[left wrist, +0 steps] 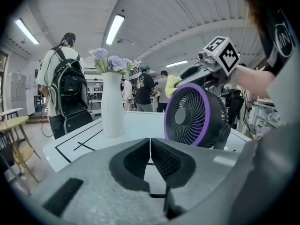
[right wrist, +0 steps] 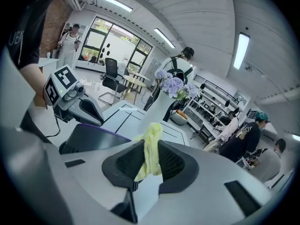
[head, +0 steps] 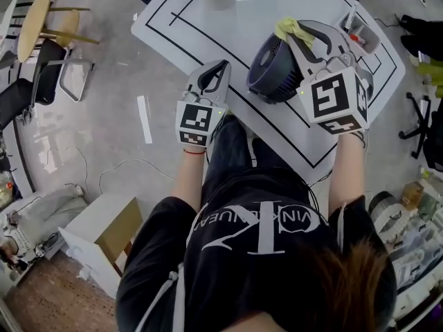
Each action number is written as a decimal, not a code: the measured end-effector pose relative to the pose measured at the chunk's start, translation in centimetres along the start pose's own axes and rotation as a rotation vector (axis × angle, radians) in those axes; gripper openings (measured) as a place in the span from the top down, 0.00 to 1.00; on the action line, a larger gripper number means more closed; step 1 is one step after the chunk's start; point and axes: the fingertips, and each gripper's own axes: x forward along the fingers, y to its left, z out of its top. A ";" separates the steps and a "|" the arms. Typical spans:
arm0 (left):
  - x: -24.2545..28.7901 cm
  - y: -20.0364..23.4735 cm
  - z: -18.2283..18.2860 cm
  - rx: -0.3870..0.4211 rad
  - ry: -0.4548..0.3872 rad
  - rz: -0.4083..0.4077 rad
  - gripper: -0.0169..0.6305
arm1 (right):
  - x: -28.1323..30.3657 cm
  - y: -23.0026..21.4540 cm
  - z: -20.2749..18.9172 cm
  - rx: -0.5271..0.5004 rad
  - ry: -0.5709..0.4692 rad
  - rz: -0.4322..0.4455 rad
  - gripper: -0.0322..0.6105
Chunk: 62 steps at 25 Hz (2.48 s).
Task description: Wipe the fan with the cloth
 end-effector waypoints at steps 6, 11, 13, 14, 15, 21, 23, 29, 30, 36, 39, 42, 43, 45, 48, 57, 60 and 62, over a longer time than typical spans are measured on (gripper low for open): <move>1.2 0.5 0.2 0.005 0.004 -0.041 0.95 | 1.2 -0.7 -0.8 0.006 0.055 0.006 0.82; 2.0 0.4 -0.3 0.005 0.020 -0.105 0.95 | 1.9 -1.2 -1.5 0.024 0.084 -0.006 0.82; 2.1 0.2 -0.5 0.012 0.031 -0.128 0.95 | 1.9 -1.3 -1.5 0.026 0.088 -0.021 0.82; 2.1 0.1 -0.7 0.014 0.038 -0.135 0.95 | 1.9 -1.4 -1.5 0.026 0.085 -0.034 0.82; 2.1 0.1 -1.0 0.016 0.044 -0.140 0.95 | 1.8 -1.5 -1.4 0.026 0.079 -0.054 0.82; 1.8 -0.7 -2.2 0.005 0.072 -0.153 0.95 | 0.6 -2.6 0.5 0.023 -0.026 -0.195 0.82; 1.4 -1.4 -2.7 0.004 0.085 -0.163 0.94 | -0.2 -2.6 1.2 0.019 -0.062 -0.209 0.82; 0.1 -3.5 -4.3 0.066 0.117 -0.209 0.91 | -2.6 -2.5 2.7 0.052 -0.157 -0.234 0.82; 0.0 -4.0 -4.6 0.080 0.122 -0.225 0.89 | -2.9 -2.4 2.7 0.058 -0.164 -0.233 0.82; -0.7 -7.6 -5.7 0.143 0.129 -0.369 0.80 | -5.1 -1.3 2.1 0.090 -0.198 -0.223 0.82; -0.8 -8.5 -5.9 0.174 0.137 -0.396 0.77 | -6.4 -0.5 1.7 0.093 -0.201 -0.218 0.82; -0.7 -9.2 -6.5 0.210 0.153 -0.403 0.75 | -7.3 0.3 1.0 0.107 -0.196 -0.208 0.82; -0.6 -9.4 -6.9 0.219 0.162 -0.403 0.75 | -7.5 0.6 0.8 0.115 -0.199 -0.204 0.82; -0.4 -9.8 -7.5 0.239 0.179 -0.398 0.75 | -7.8 1.1 0.4 0.133 -0.203 -0.196 0.82; 0.1 -10.1 -8.0 0.277 0.193 -0.366 0.78 | -8.4 1.8 -0.5 0.142 -0.189 -0.191 0.82; 0.3 -10.2 -8.1 0.300 0.212 -0.320 0.86 | -10.1 4.6 -3.8 0.193 -0.131 -0.160 0.82; 0.2 -11.1 -8.1 0.321 0.227 -0.331 0.88 | -10.3 5.6 -5.4 0.231 -0.109 -0.143 0.82; 0.1 -11.7 -8.2 0.322 0.231 -0.330 0.89 | -10.6 5.9 -6.1 0.253 -0.107 -0.142 0.82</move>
